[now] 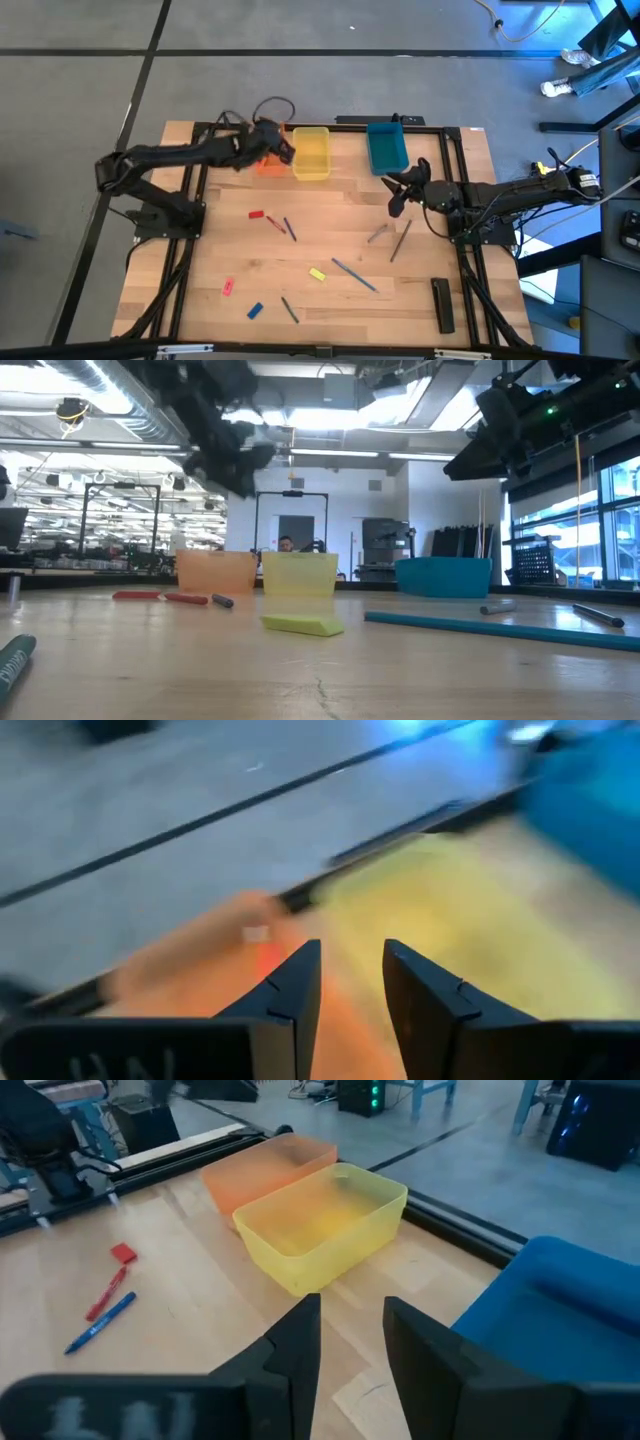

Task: Sort crayons/erasers/pens/pencils in bins
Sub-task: Put the blue pencil into the orange bin

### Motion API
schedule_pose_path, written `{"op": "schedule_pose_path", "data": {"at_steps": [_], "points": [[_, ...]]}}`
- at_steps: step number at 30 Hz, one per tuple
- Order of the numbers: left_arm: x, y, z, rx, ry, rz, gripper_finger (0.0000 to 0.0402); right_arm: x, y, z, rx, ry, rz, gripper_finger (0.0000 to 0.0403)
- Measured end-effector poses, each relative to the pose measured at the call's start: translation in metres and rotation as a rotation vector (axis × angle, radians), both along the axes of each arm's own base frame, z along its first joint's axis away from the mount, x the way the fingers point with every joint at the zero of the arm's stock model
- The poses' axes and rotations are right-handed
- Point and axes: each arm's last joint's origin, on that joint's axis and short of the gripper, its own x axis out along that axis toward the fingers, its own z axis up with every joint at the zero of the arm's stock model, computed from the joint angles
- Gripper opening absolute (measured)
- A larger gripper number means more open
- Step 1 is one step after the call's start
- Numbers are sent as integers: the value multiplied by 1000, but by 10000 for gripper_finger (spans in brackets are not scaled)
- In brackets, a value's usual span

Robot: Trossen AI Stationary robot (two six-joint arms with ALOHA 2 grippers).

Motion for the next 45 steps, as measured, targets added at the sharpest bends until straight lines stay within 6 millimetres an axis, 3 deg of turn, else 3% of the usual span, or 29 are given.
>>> {"op": "schedule_pose_path", "data": {"at_steps": [8, 17, 26, 33, 41, 45], "points": [[30, -91, -19, 47, -167, -322, 100, 11, 4, -5, 8, -10, 22, 116], [50, -140, -44, 58, -209, -428, 99, 32, 15, -14, 21, -40, 139, 116], [81, -155, -67, -55, -301, -626, 99, 32, 36, -9, -104, -5, 237, 116], [129, -169, -66, 32, -230, -766, 98, 24, 43, 13, -185, 209, 316, 116], [181, -168, -61, 47, -197, -972, 98, 3, 42, 43, -55, 563, 330, 116], [198, -172, -75, 33, -125, -1087, 98, -8, 44, 46, 126, 675, 402, 116]]}}
